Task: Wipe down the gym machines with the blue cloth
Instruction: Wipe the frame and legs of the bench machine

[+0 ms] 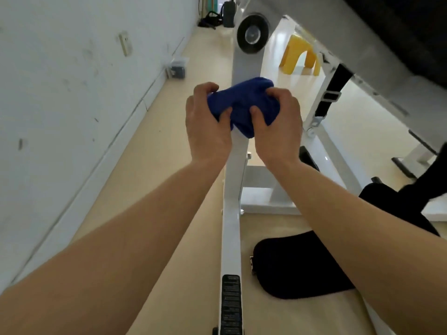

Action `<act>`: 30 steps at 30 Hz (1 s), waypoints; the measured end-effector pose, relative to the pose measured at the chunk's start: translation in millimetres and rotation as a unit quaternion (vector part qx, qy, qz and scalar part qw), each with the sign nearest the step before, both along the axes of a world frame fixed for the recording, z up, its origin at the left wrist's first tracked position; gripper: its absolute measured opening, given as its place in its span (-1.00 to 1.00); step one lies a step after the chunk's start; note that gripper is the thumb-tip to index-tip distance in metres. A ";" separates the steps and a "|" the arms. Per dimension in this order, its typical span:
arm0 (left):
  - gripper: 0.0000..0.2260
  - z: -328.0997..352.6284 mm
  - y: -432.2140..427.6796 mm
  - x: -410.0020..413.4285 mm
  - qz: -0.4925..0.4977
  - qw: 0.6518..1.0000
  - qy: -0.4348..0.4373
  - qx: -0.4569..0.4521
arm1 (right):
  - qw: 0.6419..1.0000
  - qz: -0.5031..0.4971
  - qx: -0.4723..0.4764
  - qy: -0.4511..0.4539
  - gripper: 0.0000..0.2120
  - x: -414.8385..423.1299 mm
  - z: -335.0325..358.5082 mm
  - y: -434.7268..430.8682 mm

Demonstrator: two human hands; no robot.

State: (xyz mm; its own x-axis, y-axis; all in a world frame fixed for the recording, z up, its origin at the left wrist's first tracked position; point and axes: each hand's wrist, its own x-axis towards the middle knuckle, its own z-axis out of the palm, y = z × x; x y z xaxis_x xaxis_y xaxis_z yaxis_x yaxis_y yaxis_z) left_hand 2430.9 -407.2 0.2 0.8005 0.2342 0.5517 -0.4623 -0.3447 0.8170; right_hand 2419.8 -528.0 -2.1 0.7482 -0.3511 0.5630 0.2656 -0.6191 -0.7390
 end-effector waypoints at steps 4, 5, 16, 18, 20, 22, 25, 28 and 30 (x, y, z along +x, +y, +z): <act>-0.74 5.3 -4.4 15.2 0.113 0.987 0.018 0.110 | 0.995 -0.083 -0.047 0.006 -0.65 17.8 8.0 5.1; -0.75 1.2 -1.9 17.5 0.144 0.978 0.026 0.150 | 0.993 -0.096 -0.064 0.022 -0.70 20.2 4.2 4.4; -0.78 -28.4 -5.9 7.1 -0.108 0.990 0.071 0.056 | 0.979 0.158 0.087 0.095 -0.64 18.2 -21.2 5.7; -0.86 -18.6 -6.4 15.5 -0.084 0.992 0.052 0.075 | 0.982 0.149 0.069 0.098 -0.65 24.3 -12.5 5.1; -0.92 -0.2 -8.6 23.9 -0.054 0.994 0.025 0.092 | 0.985 0.135 0.066 0.089 -0.68 32.5 2.5 3.2; -0.91 22.1 -10.4 30.5 -0.025 0.994 -0.014 0.103 | 0.989 0.126 0.056 0.062 -0.68 42.1 23.2 1.8; -0.88 45.1 -14.0 39.0 -0.010 0.995 -0.060 0.083 | 0.994 0.109 0.017 -0.003 -0.59 53.8 46.8 1.1; -0.89 41.0 -13.7 45.5 -0.027 0.993 -0.077 0.080 | 0.995 0.101 0.003 -0.028 -0.51 57.2 42.9 3.0; -0.87 30.7 -11.9 46.2 -0.036 0.992 -0.080 0.085 | 0.995 0.090 0.020 -0.033 -0.53 56.0 33.3 5.6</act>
State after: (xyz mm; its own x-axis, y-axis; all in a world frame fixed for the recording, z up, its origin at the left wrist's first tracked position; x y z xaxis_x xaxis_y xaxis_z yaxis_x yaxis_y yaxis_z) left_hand 2477.1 -419.1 30.9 0.7099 0.0725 0.7006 -0.6101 -0.4335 0.6631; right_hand 2475.8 -522.4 31.2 0.7628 -0.2370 0.6017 0.4190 -0.5276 -0.7390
